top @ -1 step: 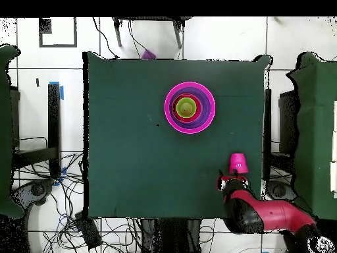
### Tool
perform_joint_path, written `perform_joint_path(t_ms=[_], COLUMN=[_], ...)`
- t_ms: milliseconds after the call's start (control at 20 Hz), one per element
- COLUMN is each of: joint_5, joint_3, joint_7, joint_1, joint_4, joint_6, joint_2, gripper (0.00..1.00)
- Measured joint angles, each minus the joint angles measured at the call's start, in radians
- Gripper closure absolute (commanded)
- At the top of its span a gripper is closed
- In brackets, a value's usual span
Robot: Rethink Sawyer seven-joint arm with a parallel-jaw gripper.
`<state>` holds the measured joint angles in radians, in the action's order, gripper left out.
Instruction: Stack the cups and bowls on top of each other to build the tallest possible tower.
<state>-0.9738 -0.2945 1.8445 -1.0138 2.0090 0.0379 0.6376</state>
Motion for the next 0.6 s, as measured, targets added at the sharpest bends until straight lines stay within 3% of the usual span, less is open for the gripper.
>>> perform_joint_path(t_ms=[250, 600], joint_5=[-0.012, -0.012], joint_3=[0.069, 0.112], joint_7=[0.000, 0.000], joint_1=[0.086, 0.111], joint_4=[0.000, -0.002], joint_6=[0.004, 0.004], joint_2=[0.010, 0.026], gripper=[0.00, 0.00])
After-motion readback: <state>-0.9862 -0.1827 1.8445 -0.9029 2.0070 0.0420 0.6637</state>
